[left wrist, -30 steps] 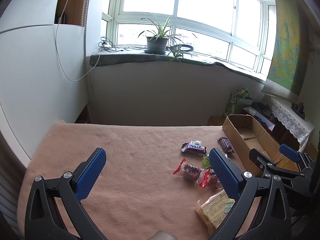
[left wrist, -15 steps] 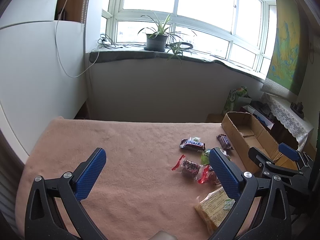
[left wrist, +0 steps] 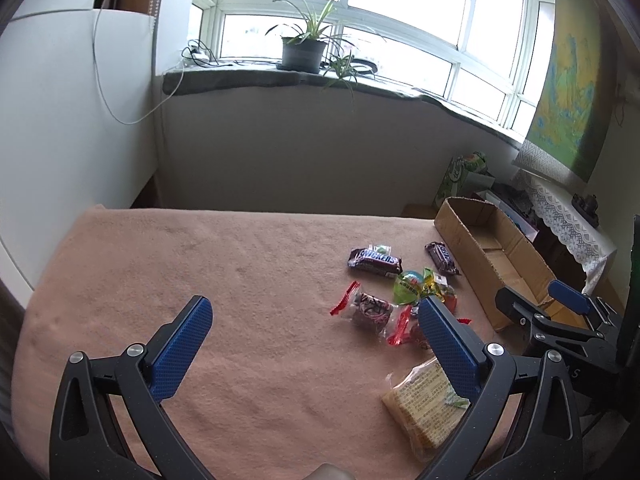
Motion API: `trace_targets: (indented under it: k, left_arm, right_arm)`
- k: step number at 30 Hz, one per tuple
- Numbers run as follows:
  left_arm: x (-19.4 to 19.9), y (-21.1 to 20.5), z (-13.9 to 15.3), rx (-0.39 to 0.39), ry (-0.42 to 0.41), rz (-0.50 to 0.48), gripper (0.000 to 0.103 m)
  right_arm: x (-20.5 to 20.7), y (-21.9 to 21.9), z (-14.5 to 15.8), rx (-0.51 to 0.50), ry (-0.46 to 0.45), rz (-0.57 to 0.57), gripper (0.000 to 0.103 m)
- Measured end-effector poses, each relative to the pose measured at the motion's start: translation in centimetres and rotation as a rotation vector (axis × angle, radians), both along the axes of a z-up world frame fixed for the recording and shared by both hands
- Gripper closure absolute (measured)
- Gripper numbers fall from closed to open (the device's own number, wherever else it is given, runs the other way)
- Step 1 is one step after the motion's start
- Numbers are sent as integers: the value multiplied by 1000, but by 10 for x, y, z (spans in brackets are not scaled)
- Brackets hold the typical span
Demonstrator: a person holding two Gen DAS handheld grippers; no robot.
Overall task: Organize snacks
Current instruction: 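Reach the left tool to the red-wrapped candy bag while the right tool grasps a red-sealed bag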
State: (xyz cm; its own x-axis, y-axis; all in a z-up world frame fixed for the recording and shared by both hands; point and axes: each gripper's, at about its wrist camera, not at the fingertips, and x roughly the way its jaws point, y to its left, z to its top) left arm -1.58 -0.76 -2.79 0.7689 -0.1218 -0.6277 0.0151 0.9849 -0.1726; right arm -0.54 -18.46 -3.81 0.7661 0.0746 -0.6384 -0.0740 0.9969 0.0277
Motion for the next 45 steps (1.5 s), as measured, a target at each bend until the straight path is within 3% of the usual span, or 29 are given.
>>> trace_targets:
  k: [3,7,16,21,29,36,38,45]
  left_arm:
    - [10,0,-8,-13,27,-25,1]
    - [26,0,-18,-16,74,-78,5]
    - [69,-2,-45,-84,276,-175,25]
    - [80,-12,-52,-147,402,-223,28]
    - [104,-13,-67,-305,591,-176,29]
    - [126,1,-70,-356,659,-65,29]
    - [133,-1,-77,-380,691,-58,29]
    - [139,-4,-105,-449,790,-10,29]
  right_arm:
    - [6,-11,-8,56,20,29,0]
    - [14,-18,-21,41,93,30,0]
    - [36,-30,-48,91,329,32,4]
    - [47,-24,-43,146,405,53,9]
    - [75,-6,-33,292,534,83,20]
    - [90,2,-43,279,626,65,29]
    - [93,5,-53,275,661,64,36]
    - [100,16,-72,236,702,70,40]
